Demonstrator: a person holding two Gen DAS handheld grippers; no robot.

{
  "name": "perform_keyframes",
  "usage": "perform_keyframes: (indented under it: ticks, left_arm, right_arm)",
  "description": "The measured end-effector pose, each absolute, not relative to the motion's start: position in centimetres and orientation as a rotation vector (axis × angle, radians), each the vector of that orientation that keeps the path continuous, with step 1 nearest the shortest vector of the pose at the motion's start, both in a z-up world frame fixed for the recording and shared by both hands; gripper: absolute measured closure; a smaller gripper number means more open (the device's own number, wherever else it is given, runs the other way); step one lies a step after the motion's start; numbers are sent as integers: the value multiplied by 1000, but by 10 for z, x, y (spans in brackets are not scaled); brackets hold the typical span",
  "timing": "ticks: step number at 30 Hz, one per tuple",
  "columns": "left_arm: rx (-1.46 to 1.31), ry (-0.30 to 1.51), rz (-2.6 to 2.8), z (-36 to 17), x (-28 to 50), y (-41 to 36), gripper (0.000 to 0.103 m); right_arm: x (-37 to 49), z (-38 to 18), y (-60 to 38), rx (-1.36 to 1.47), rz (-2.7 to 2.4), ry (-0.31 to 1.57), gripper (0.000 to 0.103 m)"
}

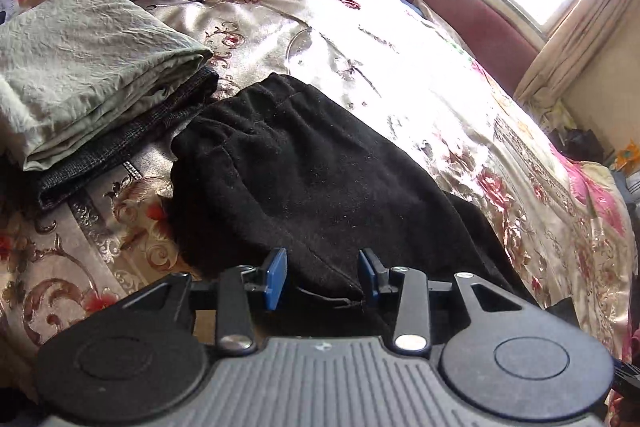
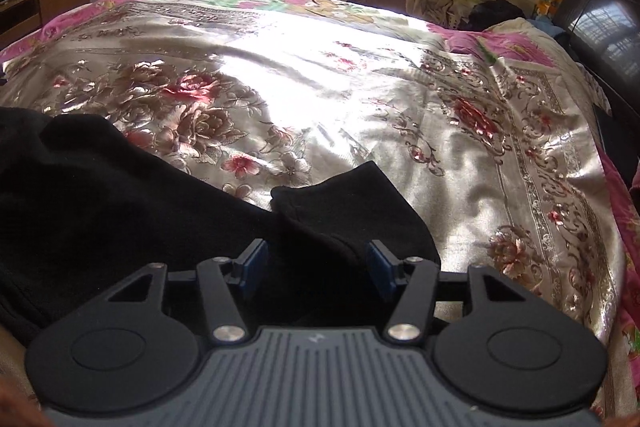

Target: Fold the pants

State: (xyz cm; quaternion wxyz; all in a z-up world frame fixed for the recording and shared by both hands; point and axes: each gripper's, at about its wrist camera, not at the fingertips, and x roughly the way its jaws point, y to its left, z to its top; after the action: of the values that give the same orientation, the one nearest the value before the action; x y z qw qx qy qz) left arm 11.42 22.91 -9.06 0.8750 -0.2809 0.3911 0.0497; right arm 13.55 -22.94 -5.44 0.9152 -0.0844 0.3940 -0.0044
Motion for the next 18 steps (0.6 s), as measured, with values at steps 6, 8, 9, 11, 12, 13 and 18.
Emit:
perform_keyframes:
  ticks: [6,8,9,11,12,13,18]
  left_arm:
    - [-612,821,159,-102,120,241,51]
    - [-613,823,169,-106,121,243,51]
    - [-612,825,174,-107,122,243,52]
    - [-602,822,191,-108,123,244,70]
    - [-593,822,194,-109,124,244,78]
    - [-581,824,201,-109,125,244,86]
    - [-507,802,225,-97,126,240,87]
  right_arm:
    - [169,-83,-218,-292,-21,865,54]
    - [174,-89,-219,-313,-31,880,65]
    - [177,-92,-221,-326,-34,889,77]
    - [178,-93,-226,-317,-26,882,94]
    - [177,-91,-229,-304,-32,876,99]
    - [176,-87,-232,-293,-42,864,99]
    - [164,-53,-265,-177,-121,781,100]
